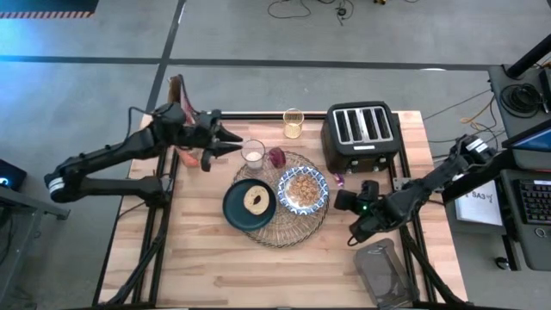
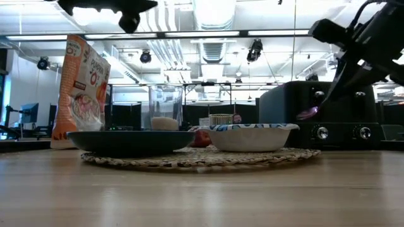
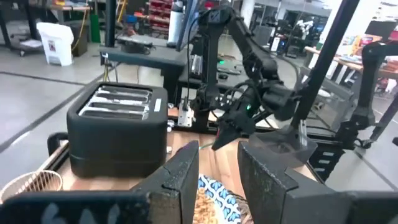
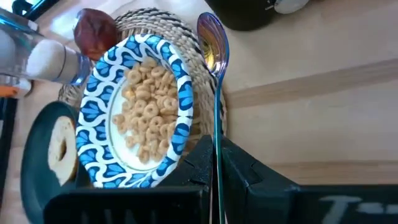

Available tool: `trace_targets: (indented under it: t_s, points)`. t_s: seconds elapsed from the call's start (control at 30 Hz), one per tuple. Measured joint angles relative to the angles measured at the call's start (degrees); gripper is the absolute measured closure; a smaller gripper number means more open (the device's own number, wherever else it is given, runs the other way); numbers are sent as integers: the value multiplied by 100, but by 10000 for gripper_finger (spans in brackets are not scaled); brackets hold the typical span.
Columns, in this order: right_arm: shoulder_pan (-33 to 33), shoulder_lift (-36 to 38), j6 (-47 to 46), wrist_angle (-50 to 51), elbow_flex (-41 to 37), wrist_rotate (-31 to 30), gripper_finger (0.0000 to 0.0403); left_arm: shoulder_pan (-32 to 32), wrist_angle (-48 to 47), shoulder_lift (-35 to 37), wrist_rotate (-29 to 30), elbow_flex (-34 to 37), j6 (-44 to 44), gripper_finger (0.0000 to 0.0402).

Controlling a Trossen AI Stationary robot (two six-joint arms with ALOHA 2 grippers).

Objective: Arrange a breakfast setting
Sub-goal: Put the blue spoon from the yellow cup to the right of the brown placemat

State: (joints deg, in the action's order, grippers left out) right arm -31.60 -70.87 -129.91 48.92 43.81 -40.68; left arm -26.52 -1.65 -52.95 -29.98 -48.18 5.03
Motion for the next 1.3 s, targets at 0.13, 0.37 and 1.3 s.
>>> trace_targets:
  t_s: [0.13, 0.37, 1.3]
  points:
    - [1, -208, 0, -18, 0, 69, 394, 0, -292, 372, 18, 0, -25, 306]
    - [1, -763, -18, -50, -40, 205, 394, 0, -905, 912, 442, 0, -133, 306]
    - [289, -2138, 7, -1359, -50, 153, 362, 0, -1191, 1480, 562, 0, 311, 306]
